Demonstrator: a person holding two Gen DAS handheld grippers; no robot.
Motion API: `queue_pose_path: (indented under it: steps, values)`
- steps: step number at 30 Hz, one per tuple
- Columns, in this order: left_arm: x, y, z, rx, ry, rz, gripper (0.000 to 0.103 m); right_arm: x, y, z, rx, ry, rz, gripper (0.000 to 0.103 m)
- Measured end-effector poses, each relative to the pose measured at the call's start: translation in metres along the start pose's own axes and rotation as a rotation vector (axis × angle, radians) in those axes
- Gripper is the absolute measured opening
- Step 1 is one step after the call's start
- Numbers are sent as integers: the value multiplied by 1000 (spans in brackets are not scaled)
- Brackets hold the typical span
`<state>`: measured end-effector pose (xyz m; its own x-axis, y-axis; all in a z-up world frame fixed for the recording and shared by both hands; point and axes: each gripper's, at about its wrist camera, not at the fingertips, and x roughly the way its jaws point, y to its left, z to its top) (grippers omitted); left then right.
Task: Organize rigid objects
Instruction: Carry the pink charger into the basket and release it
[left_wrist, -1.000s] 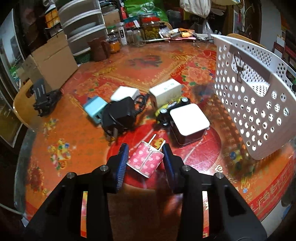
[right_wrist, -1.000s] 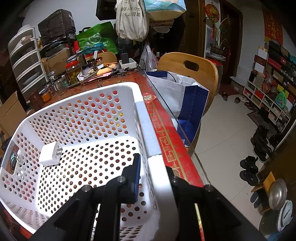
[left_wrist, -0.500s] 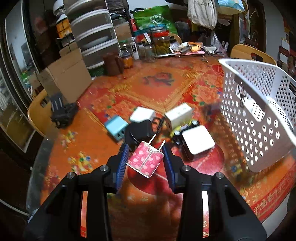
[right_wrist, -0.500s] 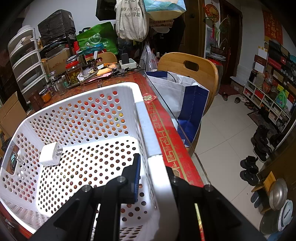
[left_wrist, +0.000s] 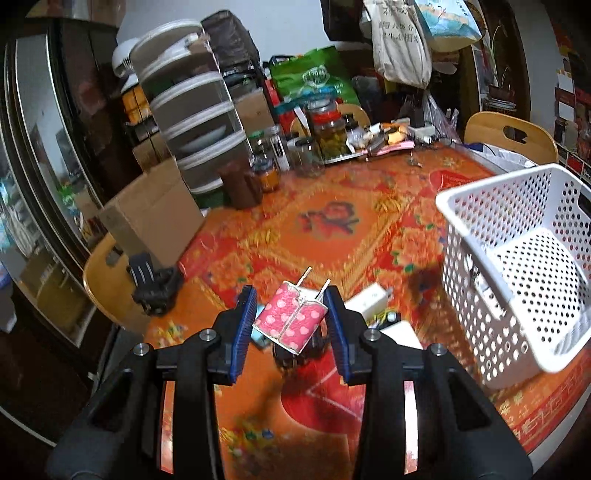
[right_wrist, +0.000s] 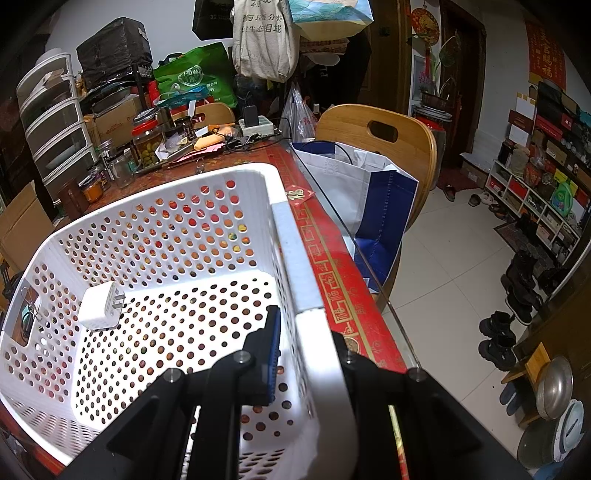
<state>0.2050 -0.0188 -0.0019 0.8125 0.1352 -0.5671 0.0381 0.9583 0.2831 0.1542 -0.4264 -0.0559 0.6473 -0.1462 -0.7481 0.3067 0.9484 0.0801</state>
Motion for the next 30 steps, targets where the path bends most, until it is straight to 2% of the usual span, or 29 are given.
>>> queue_pose_path:
  steps: [7, 17, 24, 30]
  values:
    - [-16, -18, 33, 54, -41, 18, 35, 0, 0, 0, 1, 0, 0, 13]
    - [-23, -85, 78, 157, -53, -70, 35, 1, 1, -2, -6, 4, 2, 13]
    - [-11, -164, 92, 302, 0, -155, 35, 2, 1, -3, -5, 4, 11, 14]
    - [14, -237, 83, 445, 104, -219, 35, 2, 0, -3, -5, 8, 18, 14]
